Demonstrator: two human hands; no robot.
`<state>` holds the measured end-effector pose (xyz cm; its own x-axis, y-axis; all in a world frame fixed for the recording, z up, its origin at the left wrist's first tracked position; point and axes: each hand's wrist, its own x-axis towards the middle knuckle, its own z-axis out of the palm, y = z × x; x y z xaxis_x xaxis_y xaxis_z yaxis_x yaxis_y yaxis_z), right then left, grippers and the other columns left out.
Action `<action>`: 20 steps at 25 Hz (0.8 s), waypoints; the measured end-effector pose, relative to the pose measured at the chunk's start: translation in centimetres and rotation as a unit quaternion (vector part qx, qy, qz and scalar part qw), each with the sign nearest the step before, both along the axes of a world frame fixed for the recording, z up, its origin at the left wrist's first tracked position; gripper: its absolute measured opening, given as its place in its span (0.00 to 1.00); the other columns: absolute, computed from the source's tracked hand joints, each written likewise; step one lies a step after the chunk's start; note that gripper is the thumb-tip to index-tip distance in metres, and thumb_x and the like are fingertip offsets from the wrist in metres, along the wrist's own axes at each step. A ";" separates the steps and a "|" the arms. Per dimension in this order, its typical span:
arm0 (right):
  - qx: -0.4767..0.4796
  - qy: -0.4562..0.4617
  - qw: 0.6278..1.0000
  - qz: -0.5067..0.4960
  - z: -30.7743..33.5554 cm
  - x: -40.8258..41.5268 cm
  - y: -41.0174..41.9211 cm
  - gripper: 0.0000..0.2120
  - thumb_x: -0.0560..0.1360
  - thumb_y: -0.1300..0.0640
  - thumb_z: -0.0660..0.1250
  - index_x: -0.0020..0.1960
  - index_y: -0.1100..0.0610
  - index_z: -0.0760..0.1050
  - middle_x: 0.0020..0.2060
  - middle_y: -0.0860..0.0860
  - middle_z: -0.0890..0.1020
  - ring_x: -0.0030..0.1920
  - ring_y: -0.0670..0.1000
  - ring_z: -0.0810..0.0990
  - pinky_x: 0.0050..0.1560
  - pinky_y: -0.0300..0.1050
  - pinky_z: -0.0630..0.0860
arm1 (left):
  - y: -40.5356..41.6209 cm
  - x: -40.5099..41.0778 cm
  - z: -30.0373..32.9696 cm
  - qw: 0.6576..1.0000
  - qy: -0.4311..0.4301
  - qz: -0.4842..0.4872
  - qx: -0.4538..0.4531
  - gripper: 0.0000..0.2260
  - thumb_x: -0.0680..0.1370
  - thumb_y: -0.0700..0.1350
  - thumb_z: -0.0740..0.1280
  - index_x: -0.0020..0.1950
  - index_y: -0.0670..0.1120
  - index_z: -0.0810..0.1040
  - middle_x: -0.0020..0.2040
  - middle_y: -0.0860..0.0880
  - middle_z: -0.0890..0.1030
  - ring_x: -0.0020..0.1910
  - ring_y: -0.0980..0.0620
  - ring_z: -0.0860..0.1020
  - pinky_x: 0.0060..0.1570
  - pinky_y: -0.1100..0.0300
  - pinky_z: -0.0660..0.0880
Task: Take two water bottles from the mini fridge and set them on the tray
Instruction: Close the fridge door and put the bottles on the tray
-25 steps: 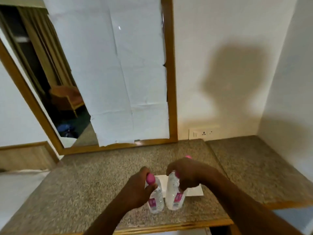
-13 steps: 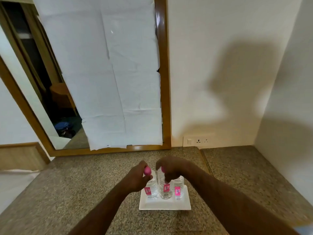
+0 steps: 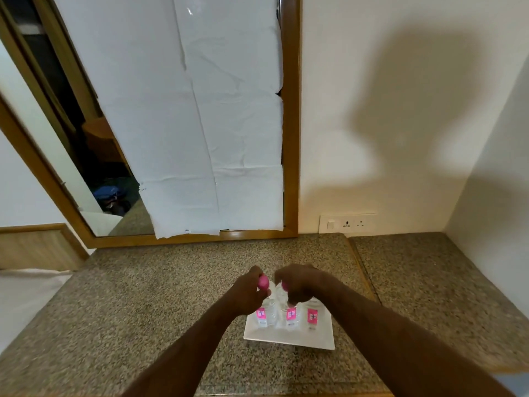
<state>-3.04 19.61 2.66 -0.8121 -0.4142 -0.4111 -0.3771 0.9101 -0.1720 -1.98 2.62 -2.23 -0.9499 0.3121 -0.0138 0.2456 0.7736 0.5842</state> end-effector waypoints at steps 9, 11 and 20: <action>-0.012 -0.003 0.999 -0.035 -0.7 -1.1 0.4 0.23 0.72 0.61 0.71 0.65 0.59 0.68 0.59 0.57 0.77 0.58 0.56 0.75 0.58 0.52 0.72 | -0.1 -1.8 -0.1 0.999 -0.004 -0.044 -0.008 0.14 0.76 0.44 0.68 0.58 0.43 0.69 0.51 0.44 0.79 0.45 0.48 0.77 0.42 0.57 0.72; -0.007 0.002 0.999 -0.038 -0.9 -1.2 0.3 0.24 0.71 0.62 0.71 0.65 0.59 0.68 0.58 0.57 0.77 0.58 0.56 0.75 0.58 0.53 0.72 | -0.3 -2.0 -0.2 0.998 0.001 -0.066 -0.022 0.14 0.76 0.45 0.69 0.57 0.45 0.69 0.48 0.47 0.78 0.43 0.51 0.76 0.38 0.61 0.71; -0.028 -0.002 0.998 -0.061 -1.9 -1.3 -0.2 0.25 0.71 0.67 0.67 0.66 0.58 0.66 0.58 0.56 0.77 0.56 0.56 0.75 0.53 0.51 0.72 | -1.4 -1.8 -0.8 0.997 0.008 -0.077 -0.029 0.14 0.75 0.48 0.70 0.55 0.49 0.69 0.46 0.51 0.78 0.42 0.54 0.76 0.38 0.64 0.71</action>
<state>-4.29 19.37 0.75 -0.8561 -0.3347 -0.3939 -0.2628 0.9381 -0.2258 -3.83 1.23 -3.04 -0.8908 0.4539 -0.0221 0.3734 0.7586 0.5340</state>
